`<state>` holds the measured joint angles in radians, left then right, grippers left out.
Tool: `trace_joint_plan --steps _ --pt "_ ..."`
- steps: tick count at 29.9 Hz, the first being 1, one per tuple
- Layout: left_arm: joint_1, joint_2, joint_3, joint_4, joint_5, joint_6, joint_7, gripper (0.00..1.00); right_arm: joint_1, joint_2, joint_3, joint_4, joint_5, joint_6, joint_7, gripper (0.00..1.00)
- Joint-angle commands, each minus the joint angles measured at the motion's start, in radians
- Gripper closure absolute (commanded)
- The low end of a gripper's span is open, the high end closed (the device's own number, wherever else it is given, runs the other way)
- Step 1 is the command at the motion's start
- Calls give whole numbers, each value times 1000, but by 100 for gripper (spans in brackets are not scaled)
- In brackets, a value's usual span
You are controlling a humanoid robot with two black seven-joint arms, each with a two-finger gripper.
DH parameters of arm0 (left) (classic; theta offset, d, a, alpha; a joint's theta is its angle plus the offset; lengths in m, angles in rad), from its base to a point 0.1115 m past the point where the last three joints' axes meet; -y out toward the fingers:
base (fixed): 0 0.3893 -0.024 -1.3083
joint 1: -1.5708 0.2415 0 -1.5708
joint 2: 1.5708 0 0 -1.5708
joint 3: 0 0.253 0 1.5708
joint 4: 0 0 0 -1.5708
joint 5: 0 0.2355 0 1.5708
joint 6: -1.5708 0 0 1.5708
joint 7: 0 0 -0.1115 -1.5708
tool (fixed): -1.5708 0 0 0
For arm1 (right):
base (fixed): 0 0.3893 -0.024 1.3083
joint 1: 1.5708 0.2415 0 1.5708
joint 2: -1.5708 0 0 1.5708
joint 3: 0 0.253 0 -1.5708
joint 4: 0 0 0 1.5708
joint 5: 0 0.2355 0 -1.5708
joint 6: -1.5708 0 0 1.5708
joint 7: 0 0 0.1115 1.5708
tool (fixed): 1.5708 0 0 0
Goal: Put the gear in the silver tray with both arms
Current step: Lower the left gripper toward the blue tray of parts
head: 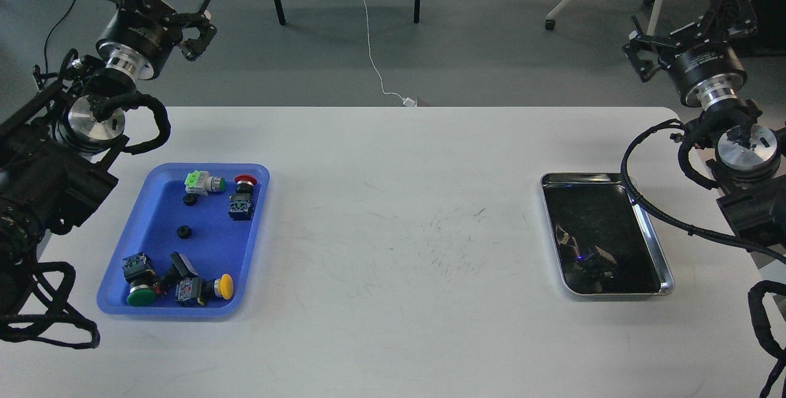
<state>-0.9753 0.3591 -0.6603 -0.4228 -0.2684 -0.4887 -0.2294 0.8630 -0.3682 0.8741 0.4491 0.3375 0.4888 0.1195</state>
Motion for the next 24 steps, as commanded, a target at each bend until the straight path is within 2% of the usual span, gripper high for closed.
trace_joint_plan --steps 1,11,15,20,24 --pt "10 -3 13 -1 3 0 -59 2 -2 0 0 0 -2 0 -1 0" --pt "30 26 19 -36 14 0 -45 2 -2 -1 -10 10 -12 0 -1 0" --pt "37 133 112 -108 57 0 -7 2 1 -6 -30 11 -12 0 0 0" --pt "52 319 211 -267 178 0 -11 2 13 -29 -23 5 -12 0 5 0" --pt "75 431 225 -376 403 0 -19 3 16 -51 -21 8 -12 0 20 0"
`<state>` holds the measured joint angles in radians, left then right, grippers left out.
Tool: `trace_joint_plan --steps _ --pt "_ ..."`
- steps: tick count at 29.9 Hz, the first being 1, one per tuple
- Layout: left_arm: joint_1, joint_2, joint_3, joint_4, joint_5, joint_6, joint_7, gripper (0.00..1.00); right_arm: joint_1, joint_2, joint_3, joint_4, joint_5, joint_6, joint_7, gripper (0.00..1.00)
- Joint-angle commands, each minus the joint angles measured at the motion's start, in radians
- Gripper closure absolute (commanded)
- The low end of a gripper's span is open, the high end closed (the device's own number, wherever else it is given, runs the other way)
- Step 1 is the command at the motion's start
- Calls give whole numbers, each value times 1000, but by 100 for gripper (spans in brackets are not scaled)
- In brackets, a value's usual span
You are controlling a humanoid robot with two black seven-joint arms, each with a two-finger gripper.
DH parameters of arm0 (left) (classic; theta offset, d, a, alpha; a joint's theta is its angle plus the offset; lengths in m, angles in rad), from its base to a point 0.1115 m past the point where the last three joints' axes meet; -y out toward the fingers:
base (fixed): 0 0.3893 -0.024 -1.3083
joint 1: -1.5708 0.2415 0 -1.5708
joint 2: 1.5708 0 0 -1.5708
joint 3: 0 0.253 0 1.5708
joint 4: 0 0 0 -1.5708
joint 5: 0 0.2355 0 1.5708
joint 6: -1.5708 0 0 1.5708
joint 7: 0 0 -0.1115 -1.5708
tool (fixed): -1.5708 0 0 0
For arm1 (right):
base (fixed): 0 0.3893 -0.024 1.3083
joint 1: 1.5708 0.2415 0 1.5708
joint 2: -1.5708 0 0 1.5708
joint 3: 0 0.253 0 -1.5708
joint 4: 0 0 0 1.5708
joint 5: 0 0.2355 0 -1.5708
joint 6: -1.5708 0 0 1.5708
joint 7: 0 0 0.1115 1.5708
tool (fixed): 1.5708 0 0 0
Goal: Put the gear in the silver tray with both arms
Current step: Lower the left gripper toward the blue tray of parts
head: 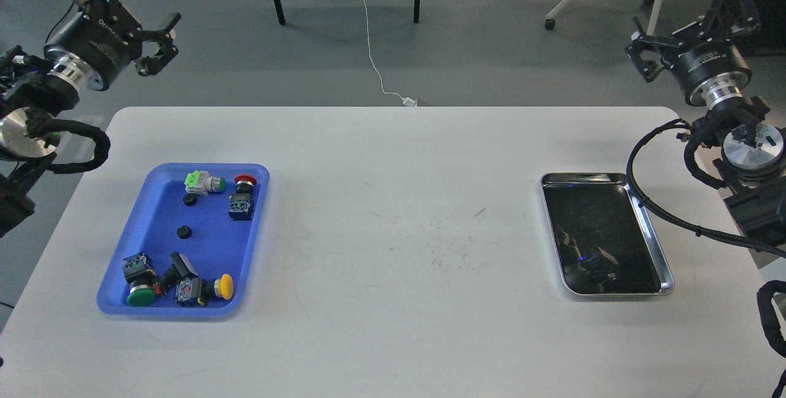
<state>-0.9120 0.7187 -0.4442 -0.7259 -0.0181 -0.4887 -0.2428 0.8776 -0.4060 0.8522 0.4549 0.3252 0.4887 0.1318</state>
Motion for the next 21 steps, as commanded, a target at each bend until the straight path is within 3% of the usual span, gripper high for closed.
trace_joint_plan --steps 1,13,21 --pt "13 87 9 -99 235 0 -6 4 0 -17 -1 2 0 0 9 0" --pt "68 241 7 -527 1039 13 -20 8 15 -51 -8 4 0 0 8 0" --pt "104 266 15 -555 1411 15 -21 8 3 -114 -5 96 0 0 8 0"
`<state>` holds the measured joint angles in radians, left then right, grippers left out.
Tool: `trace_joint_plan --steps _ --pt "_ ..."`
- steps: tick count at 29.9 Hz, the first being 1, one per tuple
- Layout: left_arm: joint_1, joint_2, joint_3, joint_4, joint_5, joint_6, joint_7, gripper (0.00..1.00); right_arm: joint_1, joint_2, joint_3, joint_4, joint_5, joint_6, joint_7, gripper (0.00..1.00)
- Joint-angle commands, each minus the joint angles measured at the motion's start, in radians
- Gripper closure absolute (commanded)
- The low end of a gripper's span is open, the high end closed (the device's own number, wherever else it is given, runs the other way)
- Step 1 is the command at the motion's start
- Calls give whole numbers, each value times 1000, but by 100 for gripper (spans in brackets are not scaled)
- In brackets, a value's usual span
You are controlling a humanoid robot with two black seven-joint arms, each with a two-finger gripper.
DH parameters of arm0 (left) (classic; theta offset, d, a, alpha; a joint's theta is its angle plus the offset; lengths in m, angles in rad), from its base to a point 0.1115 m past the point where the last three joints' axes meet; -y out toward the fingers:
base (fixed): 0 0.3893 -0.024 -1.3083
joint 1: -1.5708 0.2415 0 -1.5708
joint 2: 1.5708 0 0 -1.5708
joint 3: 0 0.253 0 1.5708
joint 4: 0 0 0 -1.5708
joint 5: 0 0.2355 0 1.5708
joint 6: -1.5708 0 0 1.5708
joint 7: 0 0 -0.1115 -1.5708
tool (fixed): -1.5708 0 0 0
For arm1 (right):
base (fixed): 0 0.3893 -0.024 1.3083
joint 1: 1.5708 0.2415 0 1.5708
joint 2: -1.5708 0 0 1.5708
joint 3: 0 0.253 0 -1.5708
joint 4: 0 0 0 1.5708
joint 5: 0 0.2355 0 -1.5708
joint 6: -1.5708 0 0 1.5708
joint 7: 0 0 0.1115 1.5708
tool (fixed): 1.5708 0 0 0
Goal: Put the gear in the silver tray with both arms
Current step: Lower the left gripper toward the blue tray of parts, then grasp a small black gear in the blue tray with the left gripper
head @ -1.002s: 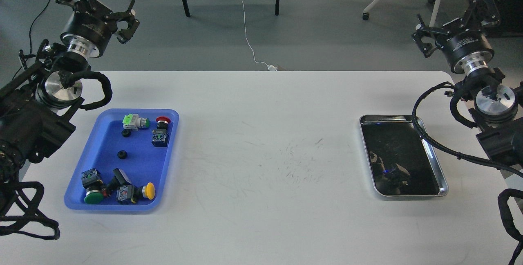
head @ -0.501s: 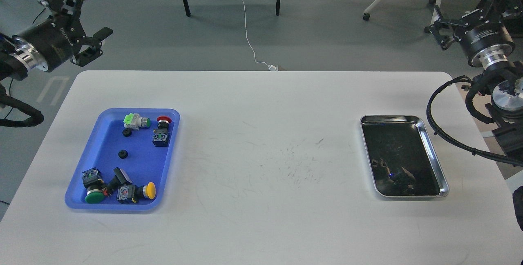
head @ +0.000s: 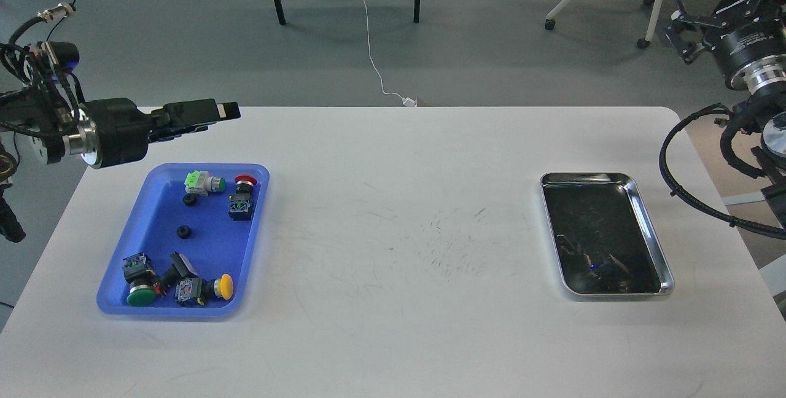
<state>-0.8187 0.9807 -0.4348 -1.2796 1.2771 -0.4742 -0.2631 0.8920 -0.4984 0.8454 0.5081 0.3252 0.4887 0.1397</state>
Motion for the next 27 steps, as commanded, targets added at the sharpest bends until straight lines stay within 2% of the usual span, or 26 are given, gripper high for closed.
trace_joint_plan --steps 1,4,9,12,17,21,27 --pt "13 6 16 -1 161 0 -1 8 -16 -26 0 55 0 0 0 0" --pt "13 6 74 2 298 -3 -2 8 -53 -29 4 81 0 0 0 0" --pt "15 -14 157 13 346 3 -2 15 -88 -19 26 89 3 0 6 0" --pt "13 -51 223 35 360 44 1 19 -116 -12 50 89 3 0 18 0" --pt "13 -94 330 138 416 124 10 22 -162 9 57 90 3 0 26 0" --pt "13 -103 344 186 416 127 25 22 -183 11 58 95 6 0 43 0" --pt "13 -131 344 250 415 129 21 24 -199 9 77 115 6 0 43 0"
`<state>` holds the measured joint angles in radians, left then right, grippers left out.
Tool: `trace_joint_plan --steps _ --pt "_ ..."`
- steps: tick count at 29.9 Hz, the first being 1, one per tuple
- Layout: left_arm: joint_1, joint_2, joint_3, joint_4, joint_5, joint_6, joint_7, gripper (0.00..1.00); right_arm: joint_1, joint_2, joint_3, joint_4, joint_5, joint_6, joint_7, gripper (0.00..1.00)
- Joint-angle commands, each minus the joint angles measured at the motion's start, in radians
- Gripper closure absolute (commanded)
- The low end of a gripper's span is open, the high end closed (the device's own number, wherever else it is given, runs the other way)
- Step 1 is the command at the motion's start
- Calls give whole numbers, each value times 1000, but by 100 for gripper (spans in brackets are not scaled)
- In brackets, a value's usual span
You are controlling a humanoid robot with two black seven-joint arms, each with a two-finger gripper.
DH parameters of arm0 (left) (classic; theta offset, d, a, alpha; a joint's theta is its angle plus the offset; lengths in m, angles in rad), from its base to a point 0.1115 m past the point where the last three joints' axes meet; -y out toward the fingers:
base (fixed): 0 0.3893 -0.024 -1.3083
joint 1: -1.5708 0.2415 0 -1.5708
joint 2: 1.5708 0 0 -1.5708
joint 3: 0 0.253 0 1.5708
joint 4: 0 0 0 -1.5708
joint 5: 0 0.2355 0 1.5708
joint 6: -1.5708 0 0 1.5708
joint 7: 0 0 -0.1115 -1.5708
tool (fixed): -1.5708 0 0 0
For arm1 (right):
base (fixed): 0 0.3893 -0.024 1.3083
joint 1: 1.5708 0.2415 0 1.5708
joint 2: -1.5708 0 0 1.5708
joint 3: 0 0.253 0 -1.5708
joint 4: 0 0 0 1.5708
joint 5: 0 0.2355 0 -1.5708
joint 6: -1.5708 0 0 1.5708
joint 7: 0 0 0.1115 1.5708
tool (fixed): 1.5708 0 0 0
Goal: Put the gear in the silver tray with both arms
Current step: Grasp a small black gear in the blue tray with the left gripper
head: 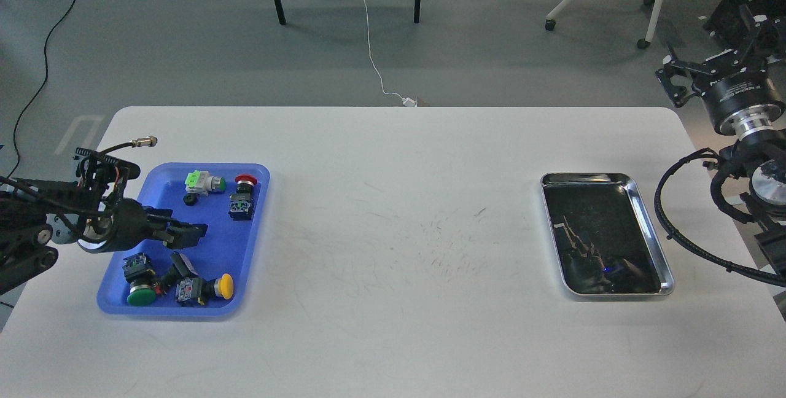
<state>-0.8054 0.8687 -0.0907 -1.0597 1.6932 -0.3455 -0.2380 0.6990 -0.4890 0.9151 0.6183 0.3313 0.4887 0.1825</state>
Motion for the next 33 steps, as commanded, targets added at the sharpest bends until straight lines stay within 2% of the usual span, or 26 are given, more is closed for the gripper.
trace_joint_plan --steps 1,9,13,16,20,25,33 --pt "0 -25 2 35 -1 0 -6 24 -6 1 7 8 0 0 0 0" --pt "2 -37 2 37 -4 0 -6 28 -12 6 8 9 0 0 0 0" --pt "9 -37 3 43 -6 0 -4 39 -10 6 10 9 0 0 2 0" --pt "23 -37 0 44 -17 2 -6 43 -10 6 11 9 0 0 0 0" --pt "25 -34 2 43 -15 2 -10 53 -10 6 11 8 0 0 2 0" --pt "25 -31 2 41 -15 -6 -15 77 -12 6 22 6 0 0 0 0" --pt "26 -31 2 38 -15 -7 -17 78 -10 6 22 6 0 0 2 0"
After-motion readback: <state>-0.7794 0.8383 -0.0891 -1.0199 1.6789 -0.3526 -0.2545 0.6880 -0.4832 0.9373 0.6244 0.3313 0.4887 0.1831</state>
